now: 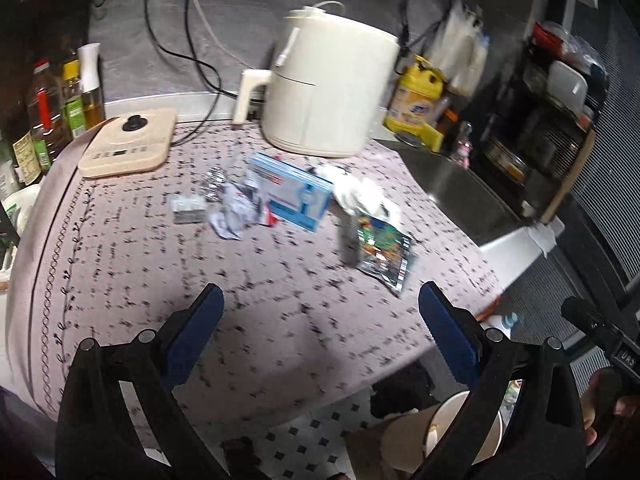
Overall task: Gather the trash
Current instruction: 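Move both tools back over the counter toward the remaining trash, then grasp the grey-white plastic piece with the left tool while the right tool grasps the snack bag, then carry both items over the white bin and open both tools, then move both tools back over the counter toward the remaining trash, then grasp the crumpled white-red wrapper with the left tool, then grasp the white tissue with the right tool, then lift the tissue with the right tool toward the bin while the left tool carries the wrapper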
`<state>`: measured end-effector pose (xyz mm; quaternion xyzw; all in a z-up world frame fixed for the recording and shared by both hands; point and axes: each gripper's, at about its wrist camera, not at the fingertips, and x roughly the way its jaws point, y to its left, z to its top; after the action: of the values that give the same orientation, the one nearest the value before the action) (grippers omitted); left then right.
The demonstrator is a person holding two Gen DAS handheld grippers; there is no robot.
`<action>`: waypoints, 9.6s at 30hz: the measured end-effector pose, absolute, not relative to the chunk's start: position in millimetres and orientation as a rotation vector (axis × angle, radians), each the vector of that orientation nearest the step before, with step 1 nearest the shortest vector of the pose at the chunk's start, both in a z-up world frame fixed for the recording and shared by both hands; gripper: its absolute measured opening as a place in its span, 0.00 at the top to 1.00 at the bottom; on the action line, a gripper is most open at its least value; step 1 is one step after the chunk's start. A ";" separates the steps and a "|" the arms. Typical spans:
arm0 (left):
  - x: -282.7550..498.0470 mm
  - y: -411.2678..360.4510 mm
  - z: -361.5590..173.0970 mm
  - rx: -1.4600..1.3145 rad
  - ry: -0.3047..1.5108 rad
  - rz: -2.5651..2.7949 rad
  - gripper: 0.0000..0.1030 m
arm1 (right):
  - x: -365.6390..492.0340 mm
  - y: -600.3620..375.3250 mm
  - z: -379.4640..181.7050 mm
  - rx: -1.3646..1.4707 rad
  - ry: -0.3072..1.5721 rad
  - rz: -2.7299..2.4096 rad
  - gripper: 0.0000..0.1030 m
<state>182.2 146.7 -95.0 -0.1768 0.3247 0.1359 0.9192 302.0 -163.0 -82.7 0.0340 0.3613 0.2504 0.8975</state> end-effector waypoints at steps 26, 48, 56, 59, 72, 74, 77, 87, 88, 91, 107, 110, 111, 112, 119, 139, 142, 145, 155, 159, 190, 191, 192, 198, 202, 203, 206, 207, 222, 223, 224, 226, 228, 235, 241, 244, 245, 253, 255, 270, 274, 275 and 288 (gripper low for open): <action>250.7 320.8 -146.9 -0.435 0.764 0.264 0.26 | 342.4 -29.7 -114.0 0.087 0.916 0.424 0.23; 261.6 343.8 -166.5 -0.417 0.835 0.231 0.57 | 371.4 -4.3 -135.8 0.086 0.980 0.329 0.28; 219.9 352.5 -156.6 -0.430 0.821 0.301 0.57 | 396.3 4.3 -165.0 0.086 1.060 0.335 0.42; 209.6 350.9 -154.2 -0.431 0.818 0.322 0.57 | 397.5 9.7 -175.7 0.084 1.120 0.414 0.87; 194.3 288.1 -130.4 -0.421 0.772 0.337 0.57 | 357.0 -26.7 -143.3 0.044 1.043 0.575 0.97; 195.1 274.6 -127.6 -0.413 0.773 0.324 0.57 | 353.0 -38.2 -139.4 0.050 1.032 0.578 0.97; 197.4 246.8 -123.4 -0.391 0.782 0.291 0.57 | 349.7 -59.4 -134.1 0.075 1.016 0.567 0.97; 222.5 143.4 -118.5 -0.319 0.809 0.139 0.57 | 324.3 -165.8 -124.2 0.143 0.987 0.471 0.97; 224.3 134.9 -119.2 -0.313 0.812 0.125 0.57 | 321.6 -178.6 -125.7 0.149 0.989 0.456 0.97; 231.2 102.1 -121.7 -0.293 0.827 0.075 0.57 | 314.7 -211.4 -132.4 0.165 1.002 0.418 0.97; 237.6 -43.4 -168.0 -0.229 0.954 -0.097 0.57 | 258.7 -354.4 -193.4 0.194 1.151 0.253 0.96; 234.6 -63.2 -180.6 -0.227 0.984 -0.118 0.57 | 251.7 -370.9 -209.2 0.204 1.207 0.244 0.91; 233.7 -69.2 -184.2 -0.225 0.992 -0.125 0.57 | 250.8 -374.5 -214.5 0.212 1.229 0.242 0.87; 232.9 -74.7 -187.2 -0.223 0.998 -0.130 0.57 | 249.4 -379.6 -220.0 0.221 1.248 0.238 0.78; 231.3 -112.5 -208.8 -0.215 1.061 -0.183 0.57 | 237.5 -408.2 -229.4 0.235 1.258 0.200 0.48; 245.2 -204.7 -216.5 -0.153 1.124 -0.432 0.24 | 205.9 -493.0 -205.2 0.347 1.165 0.016 0.46; 247.3 -195.5 -206.7 -0.165 1.098 -0.420 0.15 | 207.1 -491.0 -202.9 0.338 1.151 0.002 0.39; 248.0 -181.6 -198.1 -0.169 1.078 -0.392 0.13 | 210.3 -482.0 -199.3 0.332 1.132 0.013 0.31; 238.8 -105.9 -171.0 -0.213 1.002 -0.232 0.11 | 241.1 -419.0 -178.1 0.258 1.064 0.130 0.15; 231.6 -64.8 -158.7 -0.251 0.966 -0.143 0.09 | 259.2 -381.7 -166.5 0.238 1.033 0.201 0.11; 224.7 190.3 -118.5 -0.402 0.786 0.148 0.08 | 316.8 -140.5 -115.9 0.086 0.955 0.437 0.08; 226.9 194.4 -118.7 -0.404 0.784 0.146 0.08 | 318.0 -138.0 -115.6 0.085 0.955 0.432 0.08; 230.0 200.1 -119.1 -0.407 0.782 0.143 0.08 | 318.7 -135.2 -115.3 0.085 0.955 0.423 0.08; 254.0 229.1 -125.0 -0.408 0.782 0.125 0.08 | 322.2 -121.4 -114.7 0.089 0.951 0.366 0.08; 269.8 247.5 -131.5 -0.418 0.789 0.115 0.08 | 320.1 -116.2 -114.3 0.094 0.952 0.314 0.08; 273.3 251.3 -133.2 -0.418 0.792 0.110 0.08 | 319.9 -115.0 -114.2 0.097 0.952 0.297 0.08; 288.0 264.0 -141.0 -0.412 0.806 0.084 0.08 | 317.9 -111.8 -114.9 0.113 0.952 0.251 0.08; 291.8 267.1 -143.6 -0.410 0.811 0.077 0.08 | 316.6 -109.6 -115.6 0.120 0.954 0.233 0.08; 303.8 282.3 -167.7 -0.431 0.844 -0.010 0.65 | 308.9 -78.2 -117.6 0.126 0.963 0.158 0.09; 302.0 281.8 -167.2 -0.430 0.843 -0.012 0.65 | 313.0 -75.4 -118.5 0.125 0.964 0.167 0.10; 299.5 282.1 -166.4 -0.435 0.842 -0.012 0.66 | 319.0 -71.5 -120.3 0.123 0.969 0.181 0.11; 291.3 284.6 -162.0 -0.450 0.826 0.005 0.66 | 331.5 -61.9 -122.9 0.116 0.977 0.219 0.14; 284.8 287.3 -157.1 -0.455 0.809 0.028 0.66 | 343.9 -49.0 -124.1 0.103 0.976 0.267 0.17; 265.9 297.7 -134.8 -0.488 0.751 0.157 0.66 | 388.3 -5.9 -120.5 0.071 0.977 0.464 0.36; 250.9 305.0 -120.0 -0.501 0.713 0.274 0.66 | 420.5 20.0 -121.1 0.056 0.989 0.605 0.46; 239.1 308.2 -116.6 -0.508 0.707 0.328 0.66 | 432.5 31.7 -126.5 0.048 1.006 0.655 0.49; 234.7 309.7 -116.0 -0.512 0.705 0.347 0.66 | 436.7 36.6 -128.7 0.046 1.016 0.671 0.50; 192.9 319.6 -116.5 -0.555 0.695 0.488 0.66 | 457.5 71.6 -152.5 -0.022 1.072 0.726 0.58; 185.4 321.8 -116.8 -0.566 0.691 0.511 0.66 | 459.7 78.0 -156.7 -0.042 1.077 0.731 0.58; 189.0 322.4 -114.3 -0.543 0.690 0.432 0.66 | 447.8 68.6 -145.0 -0.071 1.050 0.713 0.96; 202.4 317.5 -115.9 -0.525 0.697 0.356 0.66 | 436.4 54.5 -132.1 -0.049 1.026 0.668 0.96; 205.4 316.4 -116.7 -0.521 0.700 0.337 0.66 | 434.2 51.2 -129.5 -0.044 1.023 0.657 0.96; 246.9 289.9 -142.4 -0.467 0.774 0.038 0.66 | 372.3 -14.9 -114.7 0.029 1.013 0.387 0.96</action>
<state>246.9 289.9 -142.4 -0.2256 0.3738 0.0184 0.8994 372.3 -14.9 -114.7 0.0138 0.4819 0.1841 0.8565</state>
